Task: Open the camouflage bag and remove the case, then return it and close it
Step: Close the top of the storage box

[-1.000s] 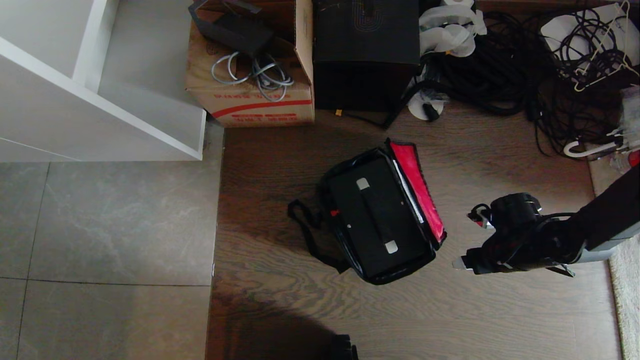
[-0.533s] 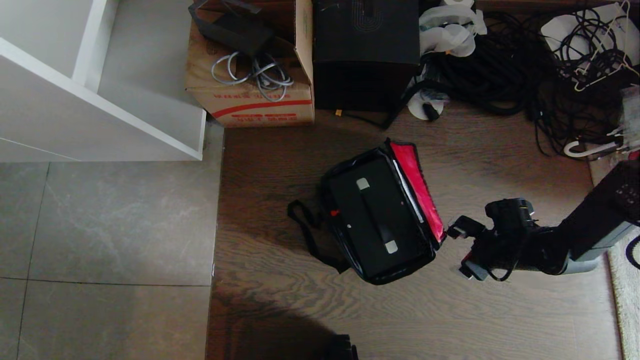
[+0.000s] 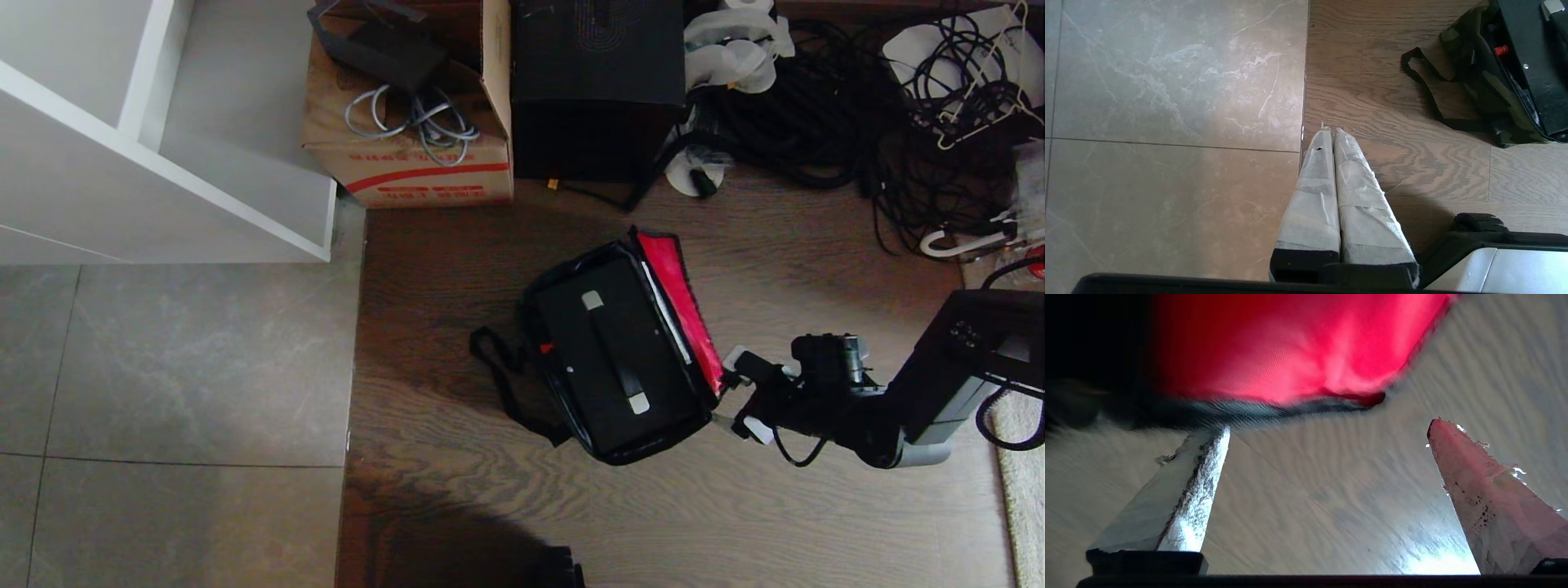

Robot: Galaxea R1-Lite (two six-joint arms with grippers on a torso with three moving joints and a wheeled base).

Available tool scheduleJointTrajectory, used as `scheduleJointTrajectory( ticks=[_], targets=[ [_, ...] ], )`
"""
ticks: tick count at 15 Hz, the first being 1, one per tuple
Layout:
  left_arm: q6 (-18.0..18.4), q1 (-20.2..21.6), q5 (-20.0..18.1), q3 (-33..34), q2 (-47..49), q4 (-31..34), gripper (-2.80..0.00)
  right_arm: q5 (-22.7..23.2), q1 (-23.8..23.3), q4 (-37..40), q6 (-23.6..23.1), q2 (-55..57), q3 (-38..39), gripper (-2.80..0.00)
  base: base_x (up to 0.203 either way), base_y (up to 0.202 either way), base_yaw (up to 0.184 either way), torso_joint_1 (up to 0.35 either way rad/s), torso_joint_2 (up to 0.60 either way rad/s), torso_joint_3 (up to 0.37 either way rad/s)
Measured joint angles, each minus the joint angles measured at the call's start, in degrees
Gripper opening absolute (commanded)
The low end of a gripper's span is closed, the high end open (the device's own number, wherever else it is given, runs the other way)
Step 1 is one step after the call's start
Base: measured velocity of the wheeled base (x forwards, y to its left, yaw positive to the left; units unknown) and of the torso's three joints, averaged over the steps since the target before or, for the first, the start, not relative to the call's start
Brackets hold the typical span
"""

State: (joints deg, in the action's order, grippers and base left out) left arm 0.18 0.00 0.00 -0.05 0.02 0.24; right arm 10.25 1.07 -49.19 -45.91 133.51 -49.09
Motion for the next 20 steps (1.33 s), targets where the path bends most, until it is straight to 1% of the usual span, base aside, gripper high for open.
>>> scheduleJointTrajectory(
  ticks=[3, 6, 11, 14, 16, 18, 20],
  targets=[
    [0.0, 0.0, 0.0, 0.0, 0.0, 0.0, -2.8, 0.1, -0.6, -3.8, -0.3, 2.6, -0.9, 0.0, 0.0, 0.0, 0.0, 0.0, 0.0, 0.0],
    [0.0, 0.0, 0.0, 0.0, 0.0, 0.0, -2.8, 0.1, -1.1, -4.7, 0.3, 5.4, -3.3, 0.0, 0.0, 0.0, 0.0, 0.0, 0.0, 0.0],
    [0.0, 0.0, 0.0, 0.0, 0.0, 0.0, -2.8, 0.0, -1.6, -9.3, 0.9, 8.1, -7.1, 0.0, 0.0, 0.0, 0.0, 0.0, 0.0, 0.0],
    [0.0, 0.0, 0.0, 0.0, 0.0, 0.0, -2.8, -0.1, -1.7, -14.7, 3.0, 8.7, -9.3, 0.0, 0.0, 0.0, 0.0, 0.0, 0.0, 0.0],
    [0.0, 0.0, 0.0, 0.0, 0.0, 0.0, -2.8, -0.1, -1.6, -16.9, 4.0, 8.1, -10.0, 0.0, 0.0, 0.0, 0.0, 0.0, 0.0, 0.0],
    [0.0, 0.0, 0.0, 0.0, 0.0, 0.0, -2.8, -0.2, -1.6, -17.9, 5.6, 7.4, -10.3, 0.0, 0.0, 0.0, 0.0, 0.0, 0.0, 0.0],
    [0.0, 0.0, 0.0, 0.0, 0.0, 0.0, -2.8, -0.1, -1.6, -18.6, 5.9, 6.4, -10.4, 0.0, 0.0, 0.0, 0.0, 0.0, 0.0, 0.0]
  ],
)
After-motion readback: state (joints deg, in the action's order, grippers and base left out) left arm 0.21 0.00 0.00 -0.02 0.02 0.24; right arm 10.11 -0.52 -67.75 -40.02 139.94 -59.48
